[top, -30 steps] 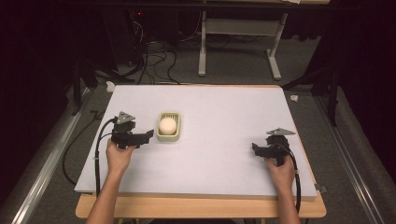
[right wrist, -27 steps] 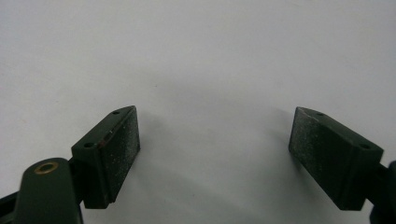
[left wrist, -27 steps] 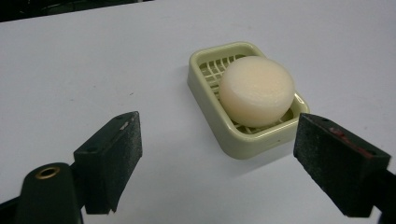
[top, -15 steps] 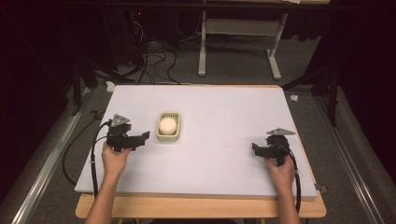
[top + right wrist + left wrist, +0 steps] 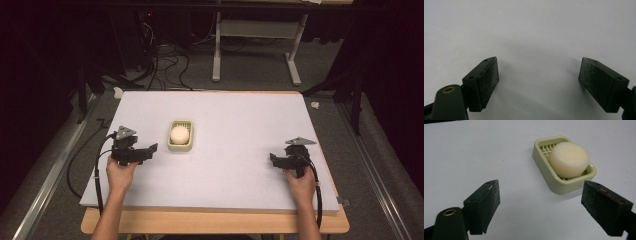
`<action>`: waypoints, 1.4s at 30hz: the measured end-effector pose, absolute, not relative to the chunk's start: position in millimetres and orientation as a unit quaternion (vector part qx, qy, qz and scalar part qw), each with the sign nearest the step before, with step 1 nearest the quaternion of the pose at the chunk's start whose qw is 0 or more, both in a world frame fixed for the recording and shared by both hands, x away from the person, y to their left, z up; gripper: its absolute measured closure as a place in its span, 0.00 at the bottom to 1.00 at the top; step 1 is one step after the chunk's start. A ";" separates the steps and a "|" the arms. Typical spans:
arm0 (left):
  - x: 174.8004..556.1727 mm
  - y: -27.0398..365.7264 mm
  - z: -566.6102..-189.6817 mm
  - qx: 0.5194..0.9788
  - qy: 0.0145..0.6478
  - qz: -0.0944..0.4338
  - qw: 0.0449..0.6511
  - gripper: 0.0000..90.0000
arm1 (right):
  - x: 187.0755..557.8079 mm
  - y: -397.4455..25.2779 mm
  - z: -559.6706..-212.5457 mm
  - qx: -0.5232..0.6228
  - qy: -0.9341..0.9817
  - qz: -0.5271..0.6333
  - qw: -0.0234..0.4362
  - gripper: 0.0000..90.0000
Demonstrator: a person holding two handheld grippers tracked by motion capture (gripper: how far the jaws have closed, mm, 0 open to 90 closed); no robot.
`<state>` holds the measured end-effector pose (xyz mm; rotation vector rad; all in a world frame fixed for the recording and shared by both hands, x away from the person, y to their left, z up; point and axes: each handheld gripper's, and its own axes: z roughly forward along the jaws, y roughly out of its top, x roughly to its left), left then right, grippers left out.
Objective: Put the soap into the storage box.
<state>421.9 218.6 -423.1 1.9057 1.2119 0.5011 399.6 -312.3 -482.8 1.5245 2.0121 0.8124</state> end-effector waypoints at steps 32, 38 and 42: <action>414.3 230.3 -451.5 0.757 0.504 0.180 0.375 0.18 | 399.6 -312.3 -482.8 0.558 0.736 0.297 0.243 0.19; 415.5 231.2 -457.6 0.759 0.508 0.175 0.367 0.18 | 399.6 -312.3 -482.8 0.558 0.736 0.297 0.243 0.19; 417.5 231.6 -462.1 0.761 0.511 0.172 0.362 0.18 | 399.6 -312.3 -482.8 0.558 0.736 0.297 0.242 0.19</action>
